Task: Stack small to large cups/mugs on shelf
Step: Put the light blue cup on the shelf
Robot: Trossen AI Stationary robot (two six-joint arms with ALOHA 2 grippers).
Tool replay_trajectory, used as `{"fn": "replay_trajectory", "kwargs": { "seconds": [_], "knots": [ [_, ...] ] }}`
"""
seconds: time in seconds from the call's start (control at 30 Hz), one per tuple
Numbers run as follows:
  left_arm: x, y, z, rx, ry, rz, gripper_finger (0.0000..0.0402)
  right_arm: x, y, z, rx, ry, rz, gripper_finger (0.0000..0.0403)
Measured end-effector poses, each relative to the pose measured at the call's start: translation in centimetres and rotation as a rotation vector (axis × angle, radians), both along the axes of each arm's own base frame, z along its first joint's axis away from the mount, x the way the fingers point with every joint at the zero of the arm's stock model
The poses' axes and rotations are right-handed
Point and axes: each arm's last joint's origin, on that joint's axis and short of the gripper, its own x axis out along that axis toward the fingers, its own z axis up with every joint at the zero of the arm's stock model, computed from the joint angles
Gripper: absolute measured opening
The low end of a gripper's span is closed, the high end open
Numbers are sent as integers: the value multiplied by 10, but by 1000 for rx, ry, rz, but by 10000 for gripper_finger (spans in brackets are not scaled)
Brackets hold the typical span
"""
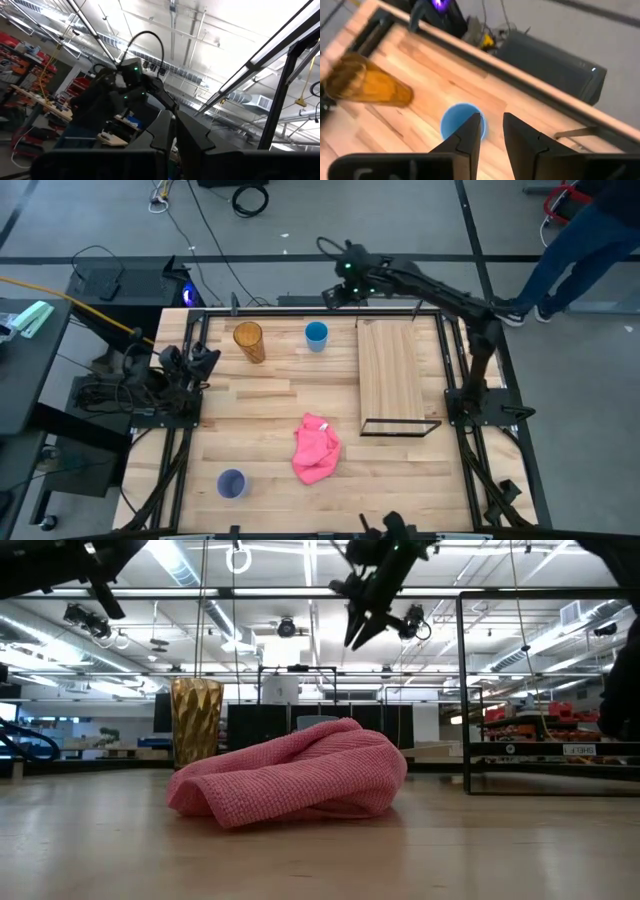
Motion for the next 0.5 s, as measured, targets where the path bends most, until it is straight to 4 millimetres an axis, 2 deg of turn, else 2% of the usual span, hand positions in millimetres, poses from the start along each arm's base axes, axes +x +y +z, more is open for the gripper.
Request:
{"fn": "replay_trajectory", "kwargs": {
  "seconds": [0.2, 0.5],
  "knots": [
    [1, 0, -2, 2, 23, 0, 28, 19, -9, -36, 54, 89, 7, 92],
    [4, 0, -6, 6, 71, 0, 39, 47, 1, -79, 132, 177, 76, 92]
  ]
}}
